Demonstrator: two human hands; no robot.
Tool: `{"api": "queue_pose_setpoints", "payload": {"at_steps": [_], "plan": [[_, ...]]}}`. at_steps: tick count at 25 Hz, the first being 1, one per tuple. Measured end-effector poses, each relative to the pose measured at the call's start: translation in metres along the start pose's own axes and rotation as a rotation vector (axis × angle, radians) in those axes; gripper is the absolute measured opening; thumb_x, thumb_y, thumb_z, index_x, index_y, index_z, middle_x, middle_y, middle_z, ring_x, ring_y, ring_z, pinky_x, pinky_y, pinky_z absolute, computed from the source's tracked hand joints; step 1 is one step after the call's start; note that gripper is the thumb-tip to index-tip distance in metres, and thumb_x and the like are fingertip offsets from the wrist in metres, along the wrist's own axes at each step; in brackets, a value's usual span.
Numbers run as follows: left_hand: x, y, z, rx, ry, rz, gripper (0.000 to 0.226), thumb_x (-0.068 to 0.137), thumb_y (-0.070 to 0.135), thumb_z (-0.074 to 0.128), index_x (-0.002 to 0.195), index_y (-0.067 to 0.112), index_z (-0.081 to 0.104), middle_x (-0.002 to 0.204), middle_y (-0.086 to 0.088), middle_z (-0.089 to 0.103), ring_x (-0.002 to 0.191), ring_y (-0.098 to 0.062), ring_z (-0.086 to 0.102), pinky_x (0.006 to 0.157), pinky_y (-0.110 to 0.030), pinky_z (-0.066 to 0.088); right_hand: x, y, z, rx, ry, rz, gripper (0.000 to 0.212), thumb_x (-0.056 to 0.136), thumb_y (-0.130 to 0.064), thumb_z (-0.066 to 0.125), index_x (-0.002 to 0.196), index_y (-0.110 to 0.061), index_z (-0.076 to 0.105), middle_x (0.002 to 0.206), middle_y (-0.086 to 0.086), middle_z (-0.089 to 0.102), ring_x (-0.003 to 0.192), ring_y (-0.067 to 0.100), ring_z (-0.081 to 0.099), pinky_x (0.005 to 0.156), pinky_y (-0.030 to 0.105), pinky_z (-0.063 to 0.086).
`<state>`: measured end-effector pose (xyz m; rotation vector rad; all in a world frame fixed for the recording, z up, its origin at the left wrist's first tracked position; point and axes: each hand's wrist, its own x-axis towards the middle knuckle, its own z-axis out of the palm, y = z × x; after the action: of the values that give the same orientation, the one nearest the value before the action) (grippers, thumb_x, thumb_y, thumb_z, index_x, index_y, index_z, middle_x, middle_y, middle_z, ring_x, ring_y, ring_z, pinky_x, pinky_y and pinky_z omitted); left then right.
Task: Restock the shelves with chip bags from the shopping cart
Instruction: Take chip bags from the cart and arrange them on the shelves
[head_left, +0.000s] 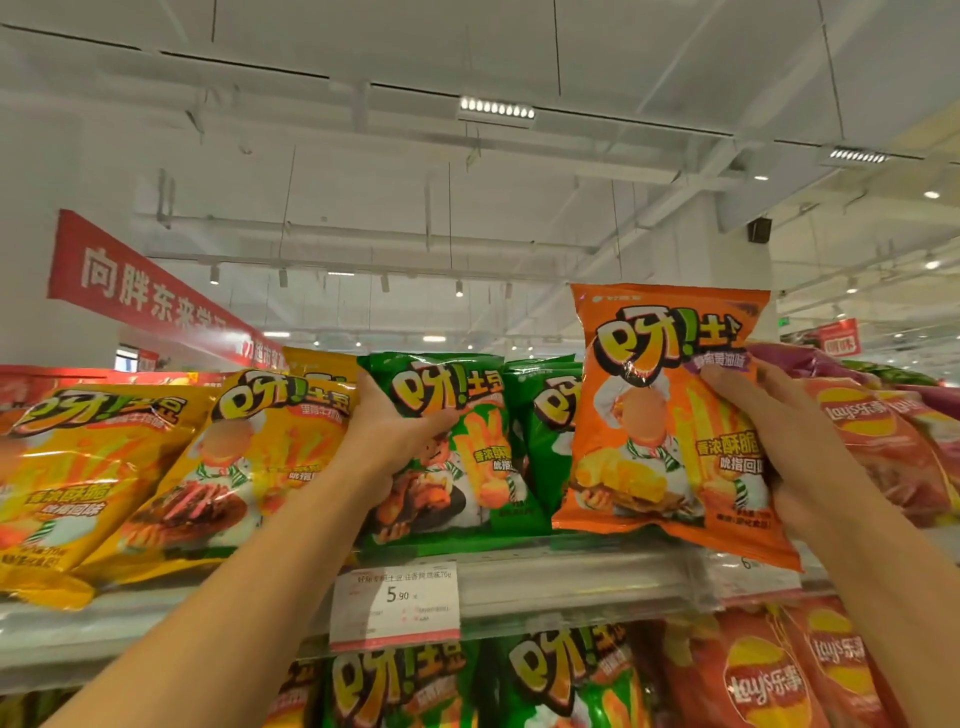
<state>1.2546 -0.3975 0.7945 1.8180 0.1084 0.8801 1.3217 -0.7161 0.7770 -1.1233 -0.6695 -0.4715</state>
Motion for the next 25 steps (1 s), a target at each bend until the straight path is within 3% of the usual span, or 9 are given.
{"api": "queue_pose_setpoints", "payload": {"at_steps": [2,5,7,9,11,13,16,21,25], "plan": [[-0.009,0.002,0.002,0.241,0.058,0.134,0.119,0.081,0.043,0.081,0.160,0.024,-0.006,0.163,-0.015,0.019,0.150,-0.036,0.025,0.121,-0.053,0.027,0.001,0.002,0.003,0.011,-0.009,0.017,0.041,0.073,-0.037,0.079,0.112,-0.030,0.069,0.102,0.007,0.079,0.086,0.027,0.078,0.068,0.044,0.064],[-0.023,-0.008,0.008,0.763,0.222,0.521,0.095,0.093,0.067,0.050,0.161,0.030,-0.006,0.168,-0.002,-0.003,0.155,-0.030,-0.004,0.124,-0.049,0.008,0.002,0.006,0.005,0.025,-0.030,0.028,0.043,0.074,-0.038,0.080,0.114,-0.033,0.067,0.103,0.006,0.079,0.087,0.027,0.078,0.070,0.047,0.064],[-0.027,-0.015,0.014,0.982,0.107,0.595,0.083,0.094,0.075,0.027,0.160,0.036,-0.004,0.168,0.004,-0.012,0.154,-0.027,-0.020,0.123,-0.053,-0.004,0.003,0.007,0.007,0.030,-0.044,0.031,0.041,0.080,-0.036,0.079,0.118,-0.031,0.067,0.106,0.008,0.078,0.091,0.029,0.077,0.074,0.051,0.063],[-0.028,-0.022,0.016,1.026,-0.121,0.486,0.080,0.093,0.077,0.023,0.158,0.041,-0.007,0.169,0.005,-0.013,0.152,-0.024,-0.026,0.124,-0.055,-0.005,0.003,0.008,0.011,0.019,-0.073,0.035,0.038,0.086,-0.034,0.077,0.122,-0.029,0.067,0.109,0.009,0.078,0.095,0.031,0.076,0.081,0.056,0.061],[-0.025,-0.022,0.013,1.041,-0.226,0.437,0.081,0.092,0.079,0.026,0.157,0.045,-0.009,0.169,0.006,-0.013,0.153,-0.022,-0.026,0.125,-0.056,-0.003,0.003,0.010,0.016,0.032,-0.079,0.048,0.038,0.086,-0.034,0.076,0.122,-0.028,0.067,0.110,0.009,0.077,0.097,0.032,0.076,0.086,0.058,0.059],[-0.025,-0.020,0.009,1.065,-0.228,0.467,0.085,0.088,0.083,0.026,0.156,0.047,-0.011,0.169,0.006,-0.013,0.153,-0.023,-0.025,0.124,-0.057,-0.002,0.002,0.011,0.021,0.039,-0.080,0.076,0.041,0.086,-0.033,0.077,0.125,-0.027,0.065,0.110,0.009,0.077,0.099,0.033,0.075,0.091,0.058,0.057],[-0.035,-0.024,0.009,1.093,-0.090,0.613,0.081,0.086,0.083,0.016,0.153,0.049,-0.014,0.167,0.010,-0.013,0.153,-0.022,-0.025,0.123,-0.053,-0.006,0.000,0.012,0.030,0.035,-0.122,0.109,0.042,0.087,-0.033,0.075,0.127,-0.025,0.064,0.110,0.010,0.077,0.098,0.033,0.075,0.091,0.056,0.058],[-0.050,-0.020,-0.001,1.060,-0.333,0.469,0.070,0.099,0.069,0.019,0.159,0.042,-0.006,0.169,0.010,-0.013,0.152,-0.014,-0.025,0.125,-0.049,-0.010,-0.001,0.011,0.047,0.051,-0.156,0.137,0.040,0.086,-0.033,0.076,0.123,-0.025,0.064,0.104,0.008,0.079,0.087,0.027,0.078,0.065,0.039,0.064],[-0.071,-0.015,-0.022,1.029,-0.228,0.578,0.070,0.096,0.073,0.015,0.158,0.045,-0.002,0.168,0.014,-0.012,0.151,-0.011,-0.027,0.125,-0.047,-0.012,-0.005,0.012,0.053,0.040,-0.162,0.165,0.042,0.087,-0.034,0.075,0.125,-0.024,0.064,0.105,0.009,0.078,0.088,0.027,0.078,0.063,0.036,0.063]]}}
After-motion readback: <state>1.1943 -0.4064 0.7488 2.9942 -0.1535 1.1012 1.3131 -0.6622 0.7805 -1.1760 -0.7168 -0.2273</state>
